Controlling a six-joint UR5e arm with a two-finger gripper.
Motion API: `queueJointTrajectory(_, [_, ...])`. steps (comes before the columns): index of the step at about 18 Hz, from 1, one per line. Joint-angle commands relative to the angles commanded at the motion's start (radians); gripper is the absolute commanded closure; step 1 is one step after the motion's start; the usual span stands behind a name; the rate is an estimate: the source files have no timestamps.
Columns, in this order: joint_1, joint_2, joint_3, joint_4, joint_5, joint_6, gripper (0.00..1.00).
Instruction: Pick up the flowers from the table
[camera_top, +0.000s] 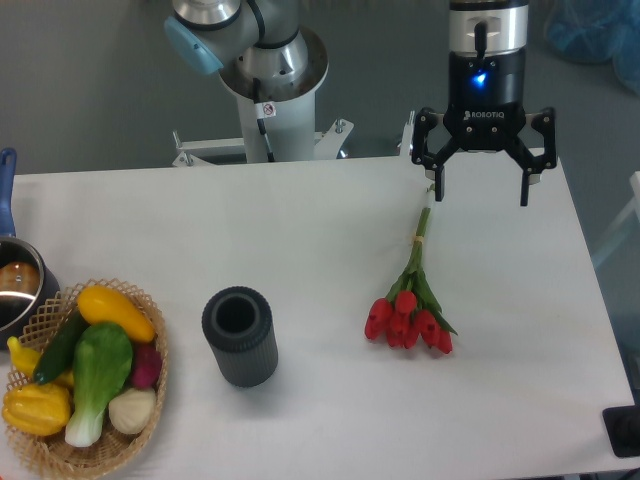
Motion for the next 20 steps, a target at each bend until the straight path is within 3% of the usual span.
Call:
queueJointTrajectory(6, [0.002, 0.002, -0.015, 0.0, 0.012, -0.001, 0.0])
queueJointTrajectory(15, [0.049, 0.029, -0.15, -0.005, 0.077, -0.014, 0.0])
queueJointTrajectory(20, [0.046, -0.015, -0.21, -0.037, 0.185, -0.005, 0.0])
